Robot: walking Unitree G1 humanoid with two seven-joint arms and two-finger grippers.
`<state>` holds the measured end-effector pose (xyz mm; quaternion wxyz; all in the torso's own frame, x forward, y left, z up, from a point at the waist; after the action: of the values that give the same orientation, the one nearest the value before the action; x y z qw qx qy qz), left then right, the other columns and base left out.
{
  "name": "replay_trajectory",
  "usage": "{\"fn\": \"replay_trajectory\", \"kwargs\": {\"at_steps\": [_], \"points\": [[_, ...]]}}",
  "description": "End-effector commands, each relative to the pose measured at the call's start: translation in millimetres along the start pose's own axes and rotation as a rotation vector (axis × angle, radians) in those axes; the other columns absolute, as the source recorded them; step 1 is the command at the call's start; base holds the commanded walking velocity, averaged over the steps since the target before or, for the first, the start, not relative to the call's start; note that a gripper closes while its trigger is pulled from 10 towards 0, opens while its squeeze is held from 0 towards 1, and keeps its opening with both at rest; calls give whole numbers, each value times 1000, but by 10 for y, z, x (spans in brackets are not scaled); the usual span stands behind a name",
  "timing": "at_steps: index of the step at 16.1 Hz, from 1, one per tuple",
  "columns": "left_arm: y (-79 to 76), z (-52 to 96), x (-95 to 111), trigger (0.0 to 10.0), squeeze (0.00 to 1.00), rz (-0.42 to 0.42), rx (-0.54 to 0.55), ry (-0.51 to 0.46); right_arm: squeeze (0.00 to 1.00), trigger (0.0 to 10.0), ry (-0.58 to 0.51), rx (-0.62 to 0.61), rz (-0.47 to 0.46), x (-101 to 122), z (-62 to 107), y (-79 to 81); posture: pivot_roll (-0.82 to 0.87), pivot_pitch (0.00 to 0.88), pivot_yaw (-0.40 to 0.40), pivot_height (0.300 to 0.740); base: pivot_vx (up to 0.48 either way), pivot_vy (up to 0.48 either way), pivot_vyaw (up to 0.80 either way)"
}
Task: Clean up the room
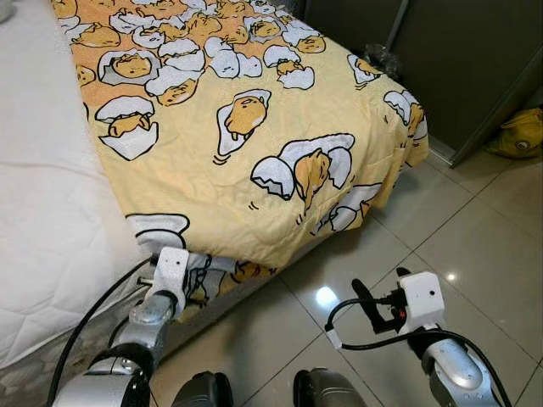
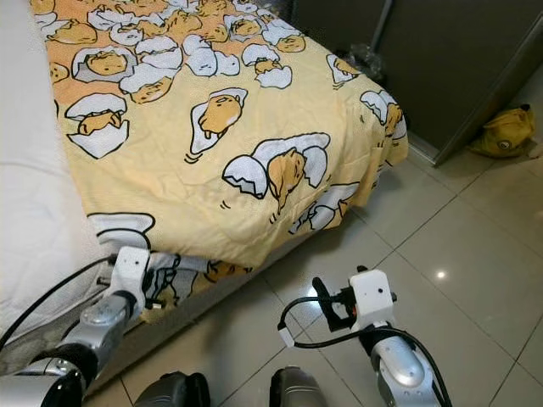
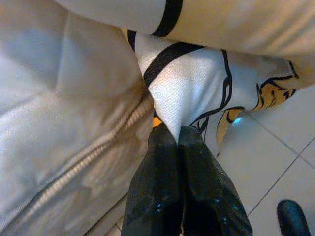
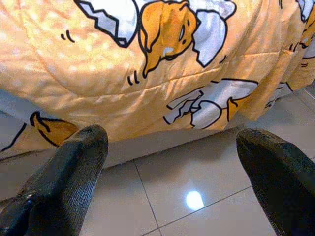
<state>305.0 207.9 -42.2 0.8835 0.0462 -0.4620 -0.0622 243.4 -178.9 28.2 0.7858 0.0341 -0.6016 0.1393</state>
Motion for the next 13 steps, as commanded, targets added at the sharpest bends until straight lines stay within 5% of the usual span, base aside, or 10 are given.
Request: {"fn": "replay_trajectory", "kwargs": {"at_steps": [1, 7, 9, 11, 13], "points": [[8, 55, -196, 0, 0, -15, 0, 46, 0, 10000, 12, -7, -6, -46, 19, -4, -274, 95, -16, 710, 0, 0, 0], [44, 94, -261, 0, 0, 33, 27, 31, 0, 10000, 12, 6, -10, -49, -36, 11, -253, 96, -23, 710, -197, 0, 0], [57, 97, -264, 0, 0, 31, 33, 30, 0, 10000, 11, 78, -38, -49, -33, 118, -253, 98, -22, 710, -471, 0, 0], [71, 102, -278, 0, 0, 16, 38, 36, 0, 10000, 83, 245, -71, -171, 43, 389, -252, 103, -20, 710, -472, 0, 0], [67, 101, -275, 0, 0, 17, 37, 35, 0, 10000, 107, 281, -79, -210, 57, 431, -253, 106, -19, 710, -472, 0, 0]]}}
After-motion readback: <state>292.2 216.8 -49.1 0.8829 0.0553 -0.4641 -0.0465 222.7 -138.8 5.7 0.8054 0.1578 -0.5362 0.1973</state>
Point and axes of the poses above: a point about 5 cm out from each wrist's last joint towards the gripper, its own z axis pointing back from the gripper into the wrist, its own x axis along the axis of the wrist's last joint, y = z × x, the point moved 4 cm from there along -z, pointing out of the wrist towards the gripper, and after that the axes turned 2 degrees about z, right-handed, at the moved point
